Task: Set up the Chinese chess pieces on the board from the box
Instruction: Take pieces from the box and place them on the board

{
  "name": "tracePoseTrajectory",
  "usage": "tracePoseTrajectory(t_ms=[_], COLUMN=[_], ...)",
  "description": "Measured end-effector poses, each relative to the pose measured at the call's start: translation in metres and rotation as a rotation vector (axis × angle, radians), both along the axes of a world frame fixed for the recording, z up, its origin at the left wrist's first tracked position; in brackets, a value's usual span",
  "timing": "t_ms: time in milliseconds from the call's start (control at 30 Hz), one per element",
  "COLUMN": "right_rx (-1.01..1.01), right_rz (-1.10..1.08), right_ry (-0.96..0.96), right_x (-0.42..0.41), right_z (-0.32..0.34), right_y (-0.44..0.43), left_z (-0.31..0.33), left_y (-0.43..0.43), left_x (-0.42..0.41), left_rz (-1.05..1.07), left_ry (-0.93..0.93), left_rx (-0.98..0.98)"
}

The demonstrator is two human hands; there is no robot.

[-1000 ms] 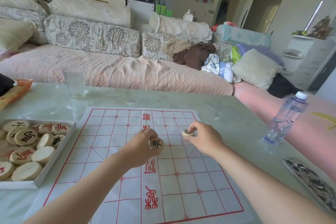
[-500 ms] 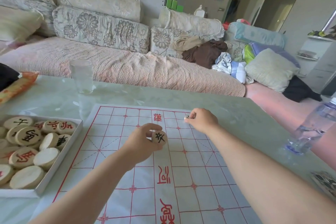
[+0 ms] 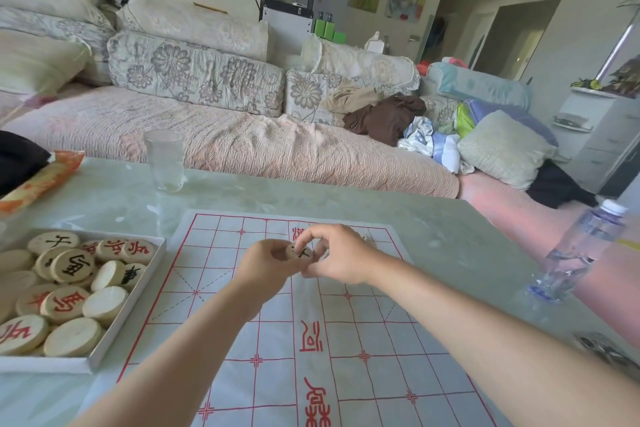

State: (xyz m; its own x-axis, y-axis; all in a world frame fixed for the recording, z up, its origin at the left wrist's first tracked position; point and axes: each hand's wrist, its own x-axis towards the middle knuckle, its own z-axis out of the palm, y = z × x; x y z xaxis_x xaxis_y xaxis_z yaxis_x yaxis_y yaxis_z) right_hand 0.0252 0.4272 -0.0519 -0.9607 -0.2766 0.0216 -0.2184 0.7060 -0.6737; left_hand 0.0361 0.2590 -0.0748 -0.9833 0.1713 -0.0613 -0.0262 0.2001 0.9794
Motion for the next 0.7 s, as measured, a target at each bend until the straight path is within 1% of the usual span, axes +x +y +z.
tracePoseTrajectory(t_ms=[67, 100, 133, 233, 267, 300, 367, 467, 567, 700], right_rx=[-0.009, -0.013, 0.003, 0.113, 0.164, 0.218, 0.298, 0.335, 0.427, 0.524], right_rz=[-0.038, -0.059, -0.087, -0.283, -0.366, -0.437, -0.523, -0.567, -0.554, -0.501], right_ry=[-0.022, -0.014, 0.008, 0.098, 0.111, 0.112, 0.103, 0.133, 0.163, 0.122], right_x=[-0.002, -0.004, -0.007, -0.029, -0.039, -0.05, -0.07, -0.098, -0.118, -0.129], right_z=[-0.004, -0.006, -0.01, -0.018, -0.021, -0.023, -0.027, -0.032, -0.041, -0.048], right_y=[0.003, 0.006, 0.01, 0.03, 0.039, 0.047, 0.058, 0.059, 0.051, 0.042], left_z=[0.0, -0.002, -0.005, -0.019, -0.022, -0.026, -0.033, -0.04, -0.045, -0.048], left_y=[-0.004, -0.004, -0.005, -0.011, -0.013, -0.016, -0.023, -0.034, -0.042, -0.042], left_x=[-0.002, -0.004, -0.008, -0.016, -0.017, -0.018, -0.022, -0.028, -0.032, -0.033], left_rz=[-0.03, -0.044, -0.06, -0.059, -0.06, -0.076, -0.111, -0.122, -0.12, -0.118], left_ry=[-0.025, -0.024, 0.005, 0.241, 0.319, 0.362, 0.383, 0.381, 0.39, 0.405], left_rx=[-0.009, -0.053, -0.171, -0.761, -0.875, -0.934, -0.983, -1.022, -1.022, -1.039])
